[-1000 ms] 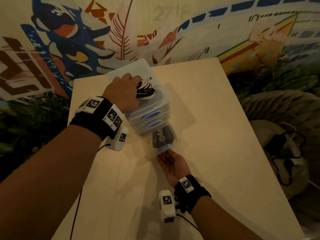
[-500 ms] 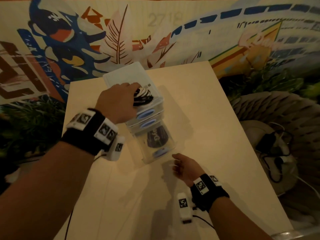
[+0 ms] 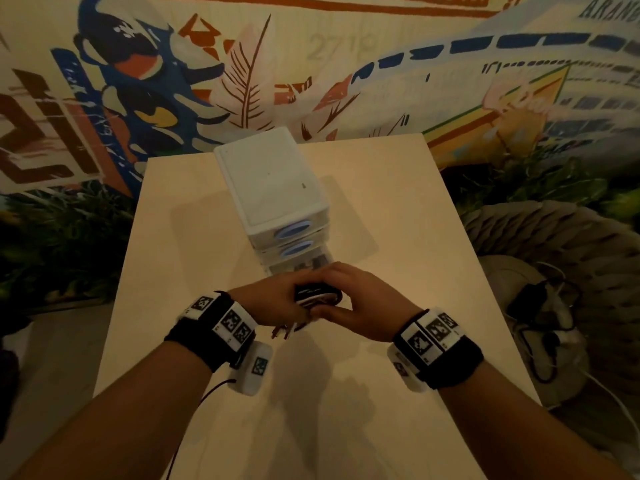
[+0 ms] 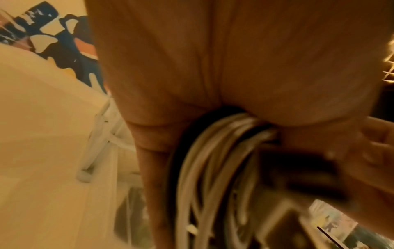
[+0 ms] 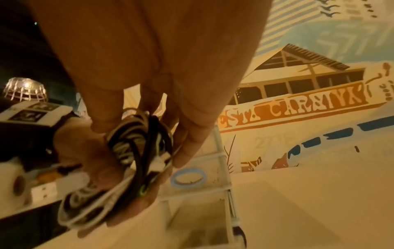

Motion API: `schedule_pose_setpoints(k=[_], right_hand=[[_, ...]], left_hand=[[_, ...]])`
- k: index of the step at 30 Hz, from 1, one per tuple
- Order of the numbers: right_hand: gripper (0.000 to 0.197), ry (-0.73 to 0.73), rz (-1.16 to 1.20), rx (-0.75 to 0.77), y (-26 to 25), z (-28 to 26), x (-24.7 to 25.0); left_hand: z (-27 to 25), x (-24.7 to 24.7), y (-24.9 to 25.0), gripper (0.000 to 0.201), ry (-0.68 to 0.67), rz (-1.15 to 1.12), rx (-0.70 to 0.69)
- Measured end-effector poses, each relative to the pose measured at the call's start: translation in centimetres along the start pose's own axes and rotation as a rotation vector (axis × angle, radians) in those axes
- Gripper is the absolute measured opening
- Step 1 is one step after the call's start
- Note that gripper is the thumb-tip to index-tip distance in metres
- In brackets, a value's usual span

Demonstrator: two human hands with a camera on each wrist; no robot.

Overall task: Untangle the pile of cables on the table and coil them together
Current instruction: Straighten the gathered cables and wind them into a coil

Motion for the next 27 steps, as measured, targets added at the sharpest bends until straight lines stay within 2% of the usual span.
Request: schedule_pose_setpoints(k=[4,6,10,14,17,22,27], right_hand=[[0.049,-0.002,0.006,-0.026,1.0,0.6,-0.4],[0.045,0.028,0.012,-0.047,1.5,1.2,0.2],[0.036,0.068,0.071,-0.145,3.5,2.1,0.7],[0.032,0.162,0.086,-0.296,6.1,2.4,0.3],[0.030,0.196,0.068,-0.391,8.0,3.1,-0.2],[0.029,0.093,-0.011,-0.491,9.7,4.7,-1.6],[0.029,-0.041,-0.172,-0.498,9.9,6.2,-2.7]], left_hand=[[0.1,0.2,-0.4,0.053,-0.033,-0.173,0.059],[0.5,0.7,-0.7,0.055,-0.001,-0.204,0.050],[1.3,1.6,-1.6,0.043,0.132,-0.230,0.100],[1.4,3.0,-3.6,0.039,0.368,-0.138,0.174],[1.1,3.3,-4.3,0.042,0.458,-0.004,0.188],[1.2,2.6,-4.4,0.036,0.518,0.240,0.157],[0.4,3.1,-4.7,0.029,0.674,0.446,0.198]])
Point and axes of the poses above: each hand's wrist, its own z-axis towards the middle knuckle, its own x-axis out of the back of the hand, y = z × x, the point moved 8 cm from there along z, towards the middle knuckle, and after that the axes turned 4 degrees about x, right-handed, at the moved point
